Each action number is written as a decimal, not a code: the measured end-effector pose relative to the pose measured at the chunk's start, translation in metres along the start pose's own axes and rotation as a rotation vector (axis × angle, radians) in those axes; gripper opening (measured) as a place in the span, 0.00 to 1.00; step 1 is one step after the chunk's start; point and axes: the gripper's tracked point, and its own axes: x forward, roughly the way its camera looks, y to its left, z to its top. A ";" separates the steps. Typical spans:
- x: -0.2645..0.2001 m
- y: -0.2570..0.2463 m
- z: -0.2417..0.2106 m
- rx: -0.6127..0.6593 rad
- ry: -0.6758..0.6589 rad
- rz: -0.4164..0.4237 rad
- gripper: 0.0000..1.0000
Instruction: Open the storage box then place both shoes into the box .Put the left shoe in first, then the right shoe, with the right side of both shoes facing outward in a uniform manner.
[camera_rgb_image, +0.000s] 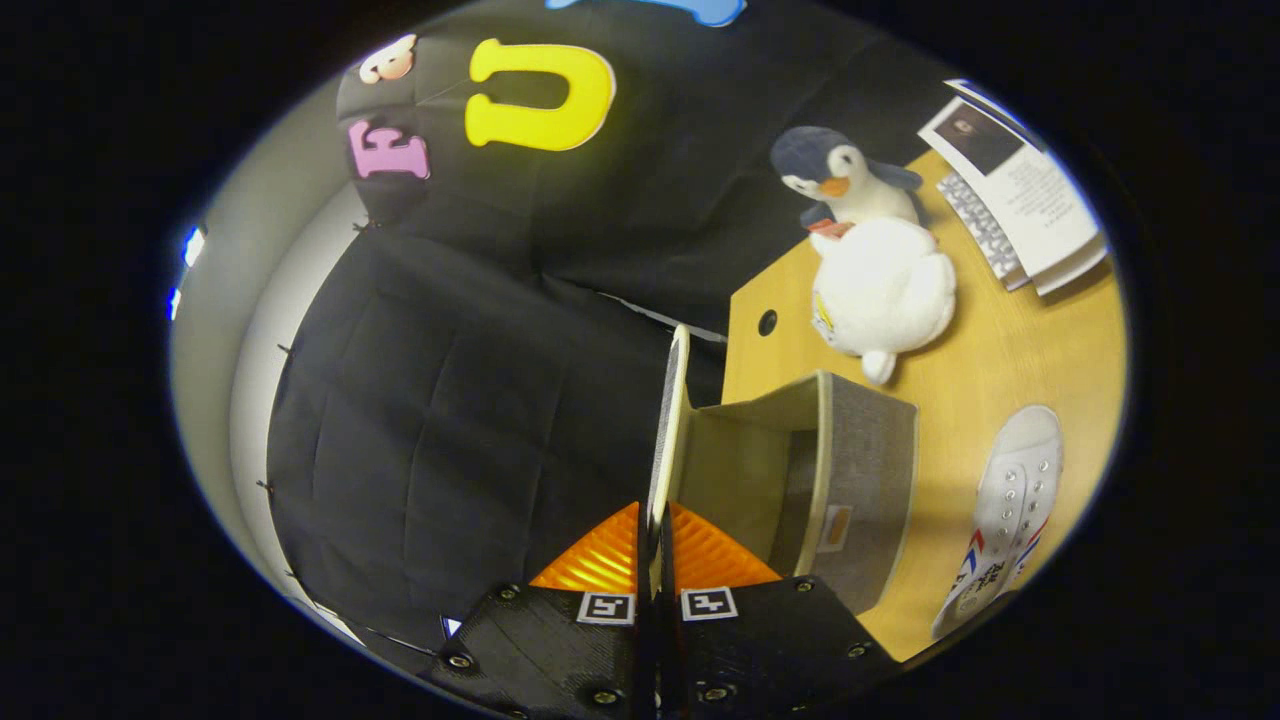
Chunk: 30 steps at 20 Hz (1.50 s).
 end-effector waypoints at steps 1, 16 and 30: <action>0.003 0.010 0.003 -0.038 0.001 -0.007 0.03; 0.145 0.139 -0.025 -0.340 0.115 -0.036 0.24; 0.138 0.120 -0.042 -0.429 0.157 -0.125 0.82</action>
